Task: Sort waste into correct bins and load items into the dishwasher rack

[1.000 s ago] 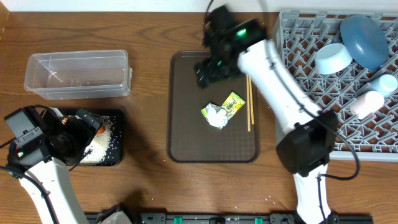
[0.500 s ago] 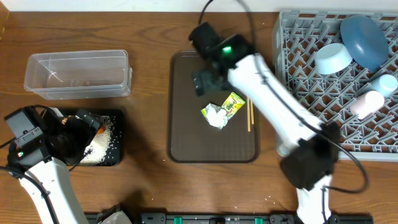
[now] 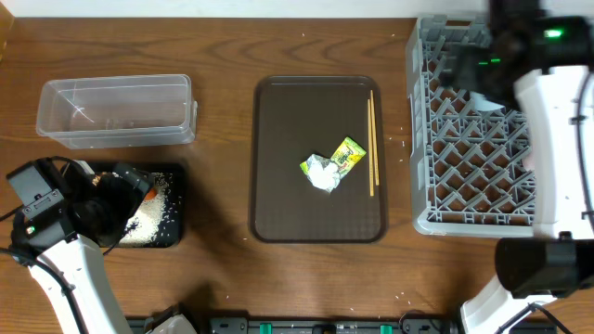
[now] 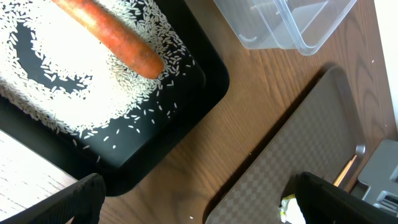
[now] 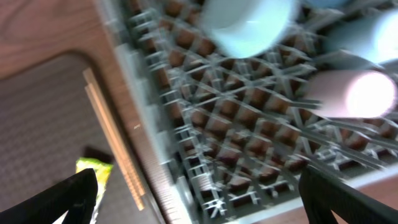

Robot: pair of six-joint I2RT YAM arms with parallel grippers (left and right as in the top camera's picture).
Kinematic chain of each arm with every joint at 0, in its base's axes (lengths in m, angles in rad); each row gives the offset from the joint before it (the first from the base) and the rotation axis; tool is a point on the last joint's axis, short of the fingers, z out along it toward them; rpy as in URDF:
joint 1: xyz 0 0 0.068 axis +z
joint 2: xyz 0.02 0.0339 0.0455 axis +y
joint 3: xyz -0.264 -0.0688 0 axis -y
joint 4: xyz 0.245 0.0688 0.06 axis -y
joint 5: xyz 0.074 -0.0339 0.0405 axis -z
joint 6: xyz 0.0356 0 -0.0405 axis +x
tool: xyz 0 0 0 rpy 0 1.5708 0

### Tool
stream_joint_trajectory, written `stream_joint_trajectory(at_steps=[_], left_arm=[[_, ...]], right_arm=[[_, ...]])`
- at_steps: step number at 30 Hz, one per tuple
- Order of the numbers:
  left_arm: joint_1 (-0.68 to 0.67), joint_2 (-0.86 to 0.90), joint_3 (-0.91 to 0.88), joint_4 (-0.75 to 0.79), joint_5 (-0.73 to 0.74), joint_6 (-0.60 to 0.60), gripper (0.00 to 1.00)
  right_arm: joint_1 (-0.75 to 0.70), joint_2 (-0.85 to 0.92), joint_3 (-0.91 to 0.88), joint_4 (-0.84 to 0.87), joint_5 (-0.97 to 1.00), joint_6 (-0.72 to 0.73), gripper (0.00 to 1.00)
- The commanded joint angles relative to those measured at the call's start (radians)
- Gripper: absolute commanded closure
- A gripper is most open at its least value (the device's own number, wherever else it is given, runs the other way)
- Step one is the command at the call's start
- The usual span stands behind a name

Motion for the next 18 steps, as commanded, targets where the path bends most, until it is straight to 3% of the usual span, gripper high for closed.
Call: stream_joint_trajectory(at_steps=[1, 9, 18], left_arm=[[0.006, 0.002, 0.002, -0.002, 0.009, 0.009, 0.02], [0.006, 0.002, 0.002, -0.002, 0.009, 0.008, 0.02], [0.006, 0.002, 0.002, -0.002, 0.009, 0.009, 0.02]], right_arm=[[-0.078, 0.001, 0.004, -0.005, -0.024, 0.018, 0.01], [-0.176, 0.001, 0.004, -0.005, -0.023, 0.018, 0.01], [-0.18, 0.001, 0.004, -0.005, -0.023, 0.018, 0.01]])
